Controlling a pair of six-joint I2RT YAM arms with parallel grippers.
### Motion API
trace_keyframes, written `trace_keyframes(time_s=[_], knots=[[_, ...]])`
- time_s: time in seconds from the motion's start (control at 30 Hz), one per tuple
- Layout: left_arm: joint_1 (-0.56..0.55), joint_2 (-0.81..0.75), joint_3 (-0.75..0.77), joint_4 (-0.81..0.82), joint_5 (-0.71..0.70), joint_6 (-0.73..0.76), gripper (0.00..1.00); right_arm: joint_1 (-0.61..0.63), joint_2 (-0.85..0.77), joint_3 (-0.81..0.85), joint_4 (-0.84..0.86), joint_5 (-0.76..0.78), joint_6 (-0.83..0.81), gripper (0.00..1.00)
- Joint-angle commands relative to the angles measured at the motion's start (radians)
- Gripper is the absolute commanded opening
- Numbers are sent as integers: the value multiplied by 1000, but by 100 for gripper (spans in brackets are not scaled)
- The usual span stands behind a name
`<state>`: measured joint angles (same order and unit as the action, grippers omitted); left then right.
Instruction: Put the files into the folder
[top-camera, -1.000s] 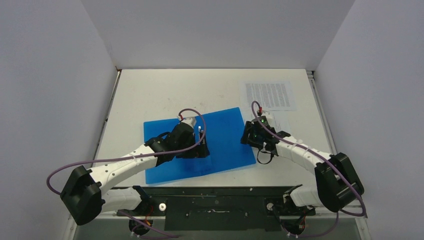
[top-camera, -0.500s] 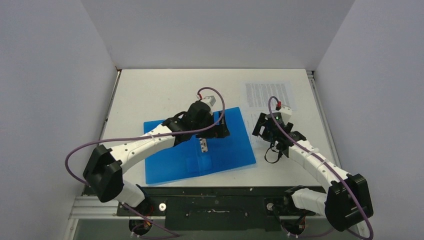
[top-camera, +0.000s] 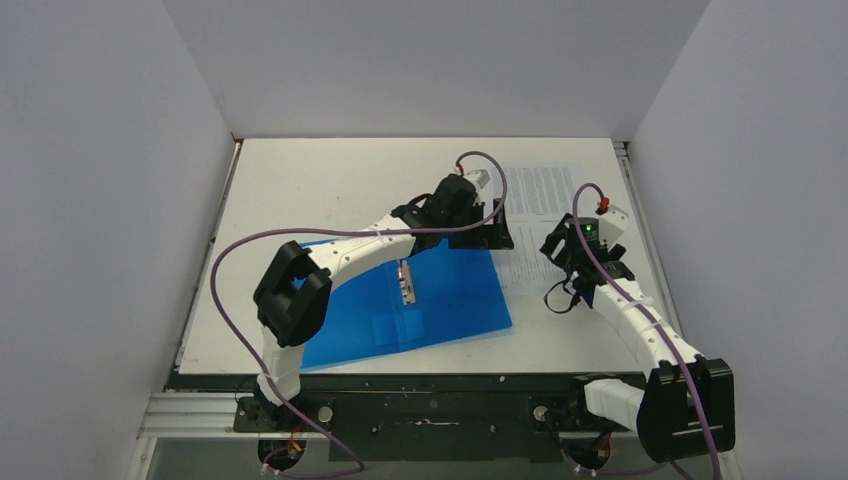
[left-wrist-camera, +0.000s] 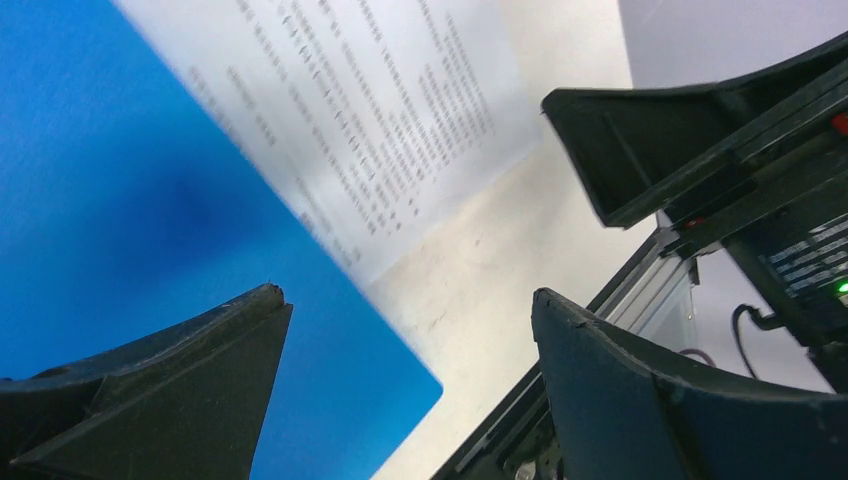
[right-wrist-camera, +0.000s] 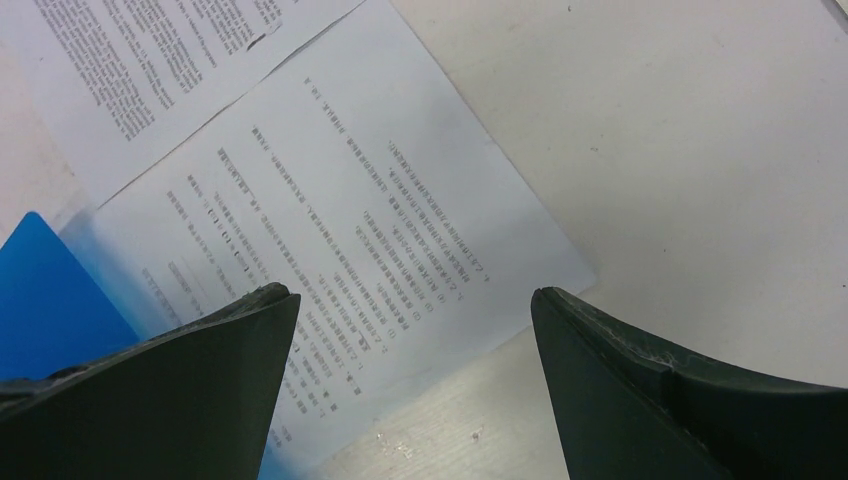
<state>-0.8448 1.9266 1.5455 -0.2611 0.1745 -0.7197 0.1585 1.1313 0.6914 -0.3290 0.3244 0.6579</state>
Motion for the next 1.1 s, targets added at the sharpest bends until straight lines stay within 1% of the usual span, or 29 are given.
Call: trace_keyframes(time_s=[0.0, 0.13, 0.23, 0.27, 0.33, 0.5, 0.63, 0.8, 0.93, 1.07], knots=[[-4, 111, 169, 55, 59, 14, 91, -55, 54, -12, 124, -15, -18, 90], [-10, 226, 295, 44, 73, 8, 91, -115, 107, -25, 165, -33, -9, 90], [-14, 317, 395, 2, 72, 9, 91, -155, 142, -37, 202, -75, -9, 90], [-14, 349, 420, -6, 71, 9, 91, -156, 159, -39, 211, -81, -11, 90], [-14, 389, 458, -29, 58, 5, 91, -199, 193, -40, 222, -102, -16, 90], [-13, 472, 528, -70, 31, 22, 91, -225, 256, -72, 271, -150, 2, 90], [-14, 546, 609, -142, 25, 36, 91, -225, 284, -83, 289, -169, 19, 90], [-14, 577, 611, -150, 38, 39, 91, -225, 321, -112, 321, -237, 49, 90], [-16, 569, 575, -132, 64, 43, 91, -224, 355, -143, 393, -302, 71, 90], [-21, 569, 555, -124, 74, 51, 91, -225, 378, -159, 426, -347, 81, 92]])
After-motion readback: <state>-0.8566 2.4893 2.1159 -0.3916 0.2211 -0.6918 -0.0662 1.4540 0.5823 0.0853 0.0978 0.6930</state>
